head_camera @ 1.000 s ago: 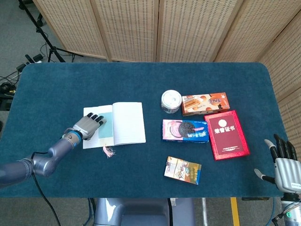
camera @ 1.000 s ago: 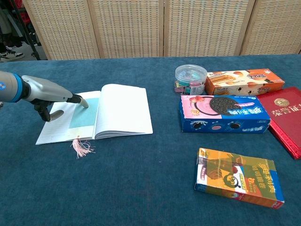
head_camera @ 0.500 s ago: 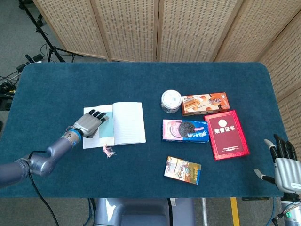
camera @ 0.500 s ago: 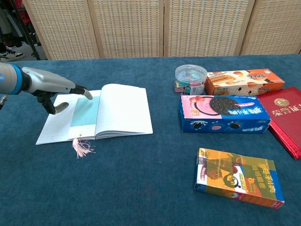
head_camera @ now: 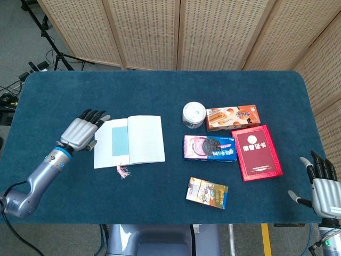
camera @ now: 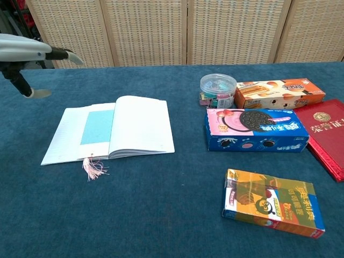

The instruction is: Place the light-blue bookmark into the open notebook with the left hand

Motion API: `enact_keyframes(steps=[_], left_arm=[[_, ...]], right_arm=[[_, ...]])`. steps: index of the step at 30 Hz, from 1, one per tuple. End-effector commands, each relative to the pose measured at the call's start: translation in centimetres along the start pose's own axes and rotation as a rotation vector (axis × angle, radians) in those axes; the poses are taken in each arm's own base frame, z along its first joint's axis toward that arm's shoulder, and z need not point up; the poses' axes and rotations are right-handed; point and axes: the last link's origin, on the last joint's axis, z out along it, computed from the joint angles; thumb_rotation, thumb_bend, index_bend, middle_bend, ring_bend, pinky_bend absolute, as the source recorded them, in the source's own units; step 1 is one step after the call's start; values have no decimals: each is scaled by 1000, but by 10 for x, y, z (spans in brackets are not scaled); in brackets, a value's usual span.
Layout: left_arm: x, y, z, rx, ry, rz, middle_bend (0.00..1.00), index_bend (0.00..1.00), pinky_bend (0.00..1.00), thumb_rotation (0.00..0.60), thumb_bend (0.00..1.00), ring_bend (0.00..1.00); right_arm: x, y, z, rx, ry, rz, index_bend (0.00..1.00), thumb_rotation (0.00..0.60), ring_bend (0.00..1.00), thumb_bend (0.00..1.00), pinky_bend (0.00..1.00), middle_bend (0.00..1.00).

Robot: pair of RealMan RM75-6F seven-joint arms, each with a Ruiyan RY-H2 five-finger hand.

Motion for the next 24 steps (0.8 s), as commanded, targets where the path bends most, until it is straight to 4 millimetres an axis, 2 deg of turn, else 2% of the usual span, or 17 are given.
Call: enact_keyframes(steps=[1, 8, 14, 19, 24], left_arm=[[-20, -13, -47, 67, 129, -65, 0, 0, 0, 600, 357, 0], [-49, -31, -92, 160, 230, -170, 0, 0, 0, 600, 361, 0], [-76, -46, -133, 292, 263, -178, 0, 0, 0, 600, 365, 0], [-83, -51, -150, 332, 268, -199, 0, 0, 0, 600, 372, 0], [-85, -52, -154, 334, 267, -193, 0, 0, 0, 600, 375, 0]], right_arm=[[-1, 0, 1, 3, -4, 0, 122, 600, 0, 105, 0, 0], [-4, -4, 1, 16, -14, -12, 122, 600, 0, 105, 0, 0], [-7, -8, 2, 29, -27, -24, 122, 600, 0, 105, 0, 0], [-8, -12, 3, 42, -31, -28, 122, 600, 0, 105, 0, 0], [-11, -16, 5, 58, -50, -34, 122, 600, 0, 105, 0, 0]])
